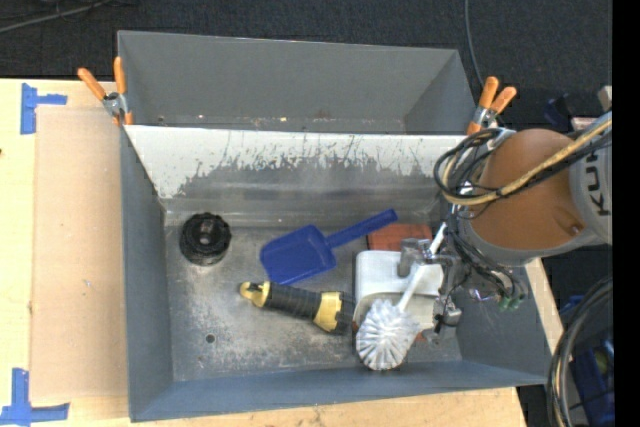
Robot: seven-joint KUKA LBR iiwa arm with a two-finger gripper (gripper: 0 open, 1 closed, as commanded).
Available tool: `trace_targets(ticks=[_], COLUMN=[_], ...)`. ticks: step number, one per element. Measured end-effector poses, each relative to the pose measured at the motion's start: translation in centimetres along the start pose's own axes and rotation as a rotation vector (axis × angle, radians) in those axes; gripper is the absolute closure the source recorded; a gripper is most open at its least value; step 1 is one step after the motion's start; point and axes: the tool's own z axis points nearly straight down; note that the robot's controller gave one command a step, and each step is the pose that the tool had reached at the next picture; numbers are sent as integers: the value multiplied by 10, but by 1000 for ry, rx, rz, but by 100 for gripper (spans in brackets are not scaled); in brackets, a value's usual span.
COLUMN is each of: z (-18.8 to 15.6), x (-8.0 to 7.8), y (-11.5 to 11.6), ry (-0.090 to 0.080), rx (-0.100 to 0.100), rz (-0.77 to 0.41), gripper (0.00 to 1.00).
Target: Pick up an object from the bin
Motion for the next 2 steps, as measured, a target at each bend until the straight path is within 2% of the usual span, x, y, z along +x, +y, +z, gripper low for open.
trace_targets(ticks=[1,2], z=[46,45], x=[4,21], y=[5,26], ry=[-17,-17], rx=[3,6], rz=[-179,-390], gripper=[0,0])
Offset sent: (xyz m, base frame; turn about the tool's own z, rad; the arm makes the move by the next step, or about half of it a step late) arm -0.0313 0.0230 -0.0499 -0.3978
